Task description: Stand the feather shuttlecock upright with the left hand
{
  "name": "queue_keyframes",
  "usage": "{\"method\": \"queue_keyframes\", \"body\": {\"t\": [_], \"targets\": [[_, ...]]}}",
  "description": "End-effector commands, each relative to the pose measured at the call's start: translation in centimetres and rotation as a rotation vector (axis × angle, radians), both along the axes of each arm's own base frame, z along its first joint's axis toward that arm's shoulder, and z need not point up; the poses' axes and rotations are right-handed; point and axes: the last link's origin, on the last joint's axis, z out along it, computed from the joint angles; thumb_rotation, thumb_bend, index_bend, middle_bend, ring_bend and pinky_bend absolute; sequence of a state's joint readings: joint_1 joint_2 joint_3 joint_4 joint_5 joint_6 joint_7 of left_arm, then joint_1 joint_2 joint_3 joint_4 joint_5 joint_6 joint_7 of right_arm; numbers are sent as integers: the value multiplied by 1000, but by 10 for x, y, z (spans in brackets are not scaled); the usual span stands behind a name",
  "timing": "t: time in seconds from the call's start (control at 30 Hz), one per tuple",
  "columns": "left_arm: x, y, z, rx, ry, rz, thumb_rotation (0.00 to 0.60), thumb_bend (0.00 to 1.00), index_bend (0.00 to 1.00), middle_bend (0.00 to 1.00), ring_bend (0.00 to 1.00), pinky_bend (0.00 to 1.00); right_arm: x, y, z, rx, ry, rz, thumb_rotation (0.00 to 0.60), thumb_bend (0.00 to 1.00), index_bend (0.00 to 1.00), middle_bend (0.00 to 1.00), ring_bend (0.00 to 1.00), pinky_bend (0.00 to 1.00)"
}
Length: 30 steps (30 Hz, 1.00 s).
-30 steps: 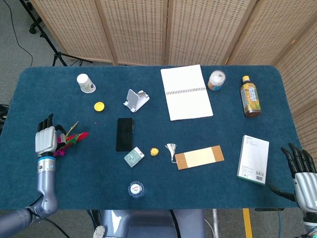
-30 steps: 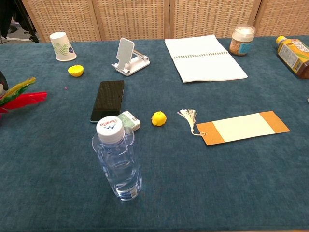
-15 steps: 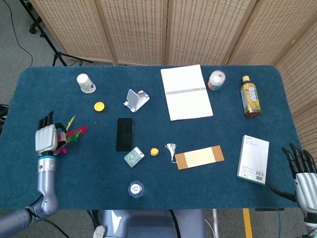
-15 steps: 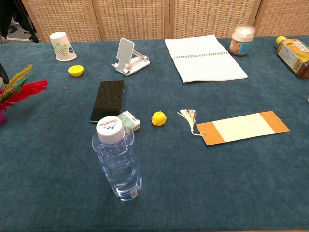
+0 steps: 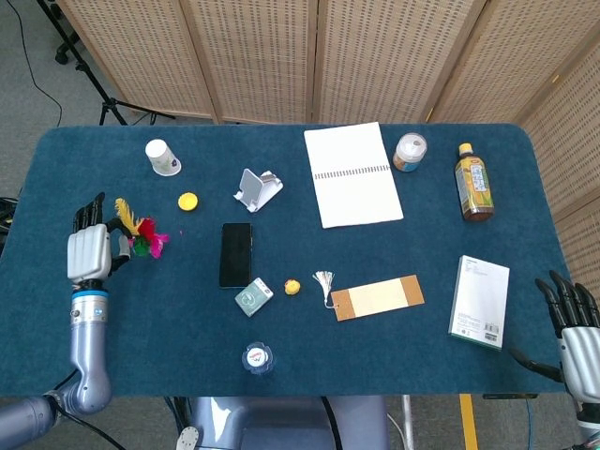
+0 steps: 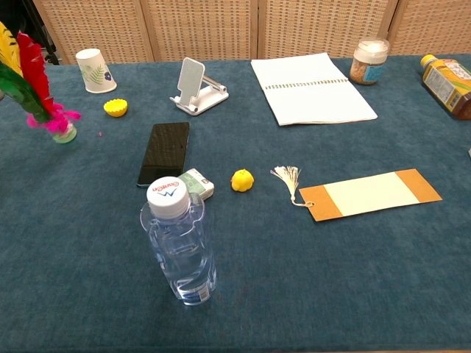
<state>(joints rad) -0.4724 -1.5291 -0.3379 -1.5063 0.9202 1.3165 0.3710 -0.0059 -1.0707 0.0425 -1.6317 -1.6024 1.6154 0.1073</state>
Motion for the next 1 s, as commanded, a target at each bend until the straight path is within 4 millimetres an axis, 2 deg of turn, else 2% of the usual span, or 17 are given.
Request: {"method": "queue_keyframes", "body": {"t": [0.03,0.47,1.0], "targets": [[-1,-2,0,0,1,-1,600,568,596,0,0,0,0,0,0,0,2,0,600,0,0,0,0,0],[-27,-9,-10,-27,15,48,600,560,595,0,0,0,1,0,-4,8,15,3,600,0,0,0,0,0],[-21,-10,-5,1,0,12,600,558,596,0,0,0,2,1,-3,5,16,4,600,0,0,0,0,0]]}}
